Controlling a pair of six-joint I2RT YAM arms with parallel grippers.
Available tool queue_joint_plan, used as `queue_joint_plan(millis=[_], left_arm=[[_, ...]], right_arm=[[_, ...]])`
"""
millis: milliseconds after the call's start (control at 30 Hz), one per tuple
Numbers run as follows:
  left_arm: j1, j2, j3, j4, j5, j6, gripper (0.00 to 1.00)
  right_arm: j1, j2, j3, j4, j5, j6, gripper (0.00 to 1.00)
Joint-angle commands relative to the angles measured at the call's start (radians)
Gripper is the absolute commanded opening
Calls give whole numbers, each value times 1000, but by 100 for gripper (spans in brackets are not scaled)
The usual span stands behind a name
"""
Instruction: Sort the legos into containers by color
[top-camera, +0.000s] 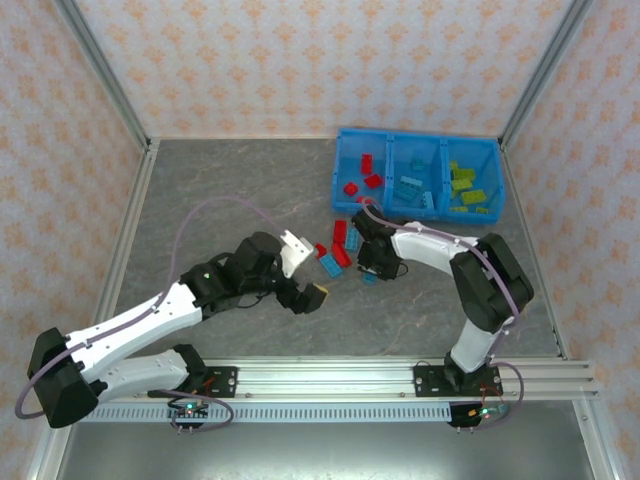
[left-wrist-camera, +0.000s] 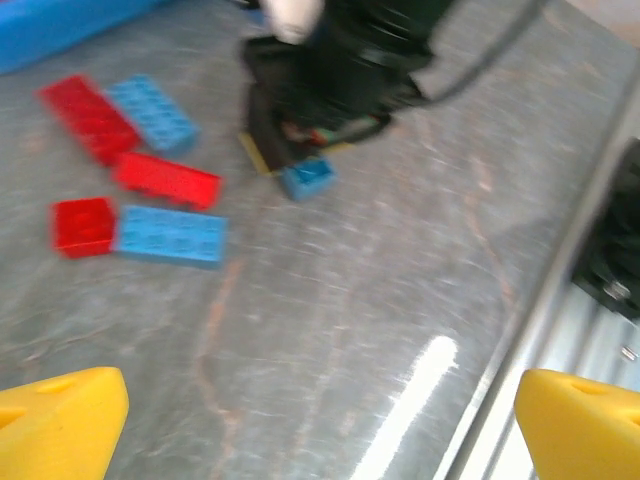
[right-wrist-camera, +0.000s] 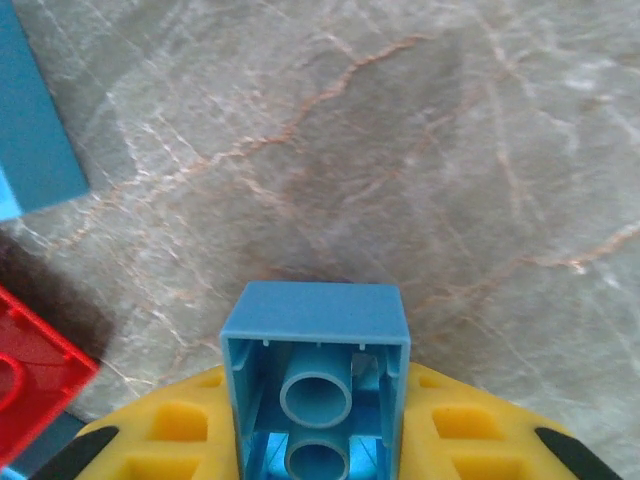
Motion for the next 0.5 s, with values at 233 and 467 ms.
queue_joint_plan(millis=[233, 467], left_arm=[[-65, -38, -8, 161, 185, 94, 100], [-66, -94, -2, 140, 60, 62, 100]], right_arm=[[-128, -304, 46, -63, 194, -122, 21], [-321, -131, 296, 48, 366, -387, 20]])
